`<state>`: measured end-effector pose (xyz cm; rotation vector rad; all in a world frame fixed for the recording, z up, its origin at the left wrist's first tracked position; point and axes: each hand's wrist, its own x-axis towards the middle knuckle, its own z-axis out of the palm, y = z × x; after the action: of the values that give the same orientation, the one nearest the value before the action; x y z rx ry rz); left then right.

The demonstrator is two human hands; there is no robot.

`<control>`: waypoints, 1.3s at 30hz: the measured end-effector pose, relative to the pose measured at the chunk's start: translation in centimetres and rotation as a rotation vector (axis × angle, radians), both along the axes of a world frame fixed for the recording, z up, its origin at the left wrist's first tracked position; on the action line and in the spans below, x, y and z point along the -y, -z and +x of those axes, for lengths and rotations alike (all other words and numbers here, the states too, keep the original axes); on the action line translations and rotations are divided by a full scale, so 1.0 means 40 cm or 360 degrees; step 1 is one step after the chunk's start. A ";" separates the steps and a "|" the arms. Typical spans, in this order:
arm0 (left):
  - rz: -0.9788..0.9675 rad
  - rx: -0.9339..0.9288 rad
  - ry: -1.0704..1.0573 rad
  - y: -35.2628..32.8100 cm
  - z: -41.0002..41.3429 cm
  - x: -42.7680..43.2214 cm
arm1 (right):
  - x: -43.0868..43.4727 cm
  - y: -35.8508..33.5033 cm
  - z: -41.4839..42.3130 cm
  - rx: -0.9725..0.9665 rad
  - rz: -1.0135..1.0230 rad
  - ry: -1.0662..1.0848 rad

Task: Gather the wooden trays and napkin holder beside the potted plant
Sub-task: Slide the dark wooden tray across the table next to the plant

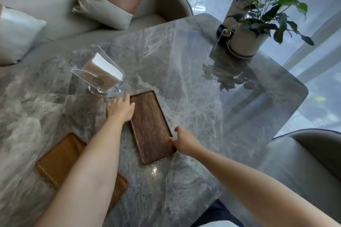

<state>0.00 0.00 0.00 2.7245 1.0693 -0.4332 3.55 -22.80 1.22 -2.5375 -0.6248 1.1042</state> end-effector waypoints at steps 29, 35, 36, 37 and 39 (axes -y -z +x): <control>-0.0308 -0.0021 -0.0469 0.005 0.131 0.014 | 0.084 0.054 0.100 -0.0628 0.0448 0.1198; -0.0289 0.0060 -0.0520 -0.053 0.253 0.070 | 0.141 0.003 0.280 -0.0450 0.0590 0.1191; -0.0291 0.0069 -0.0524 -0.061 0.281 0.081 | 0.151 -0.007 0.314 -0.0410 0.0591 0.1168; -0.0294 0.0080 -0.0527 -0.068 0.311 0.090 | 0.162 -0.016 0.348 -0.0371 0.0590 0.1148; -0.0304 0.0110 -0.0531 -0.081 0.374 0.109 | 0.185 -0.031 0.419 -0.0311 0.0603 0.1128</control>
<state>14.94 -4.34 3.26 2.3214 1.3545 -0.3626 20.31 -30.21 2.45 -2.0236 0.1203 0.8483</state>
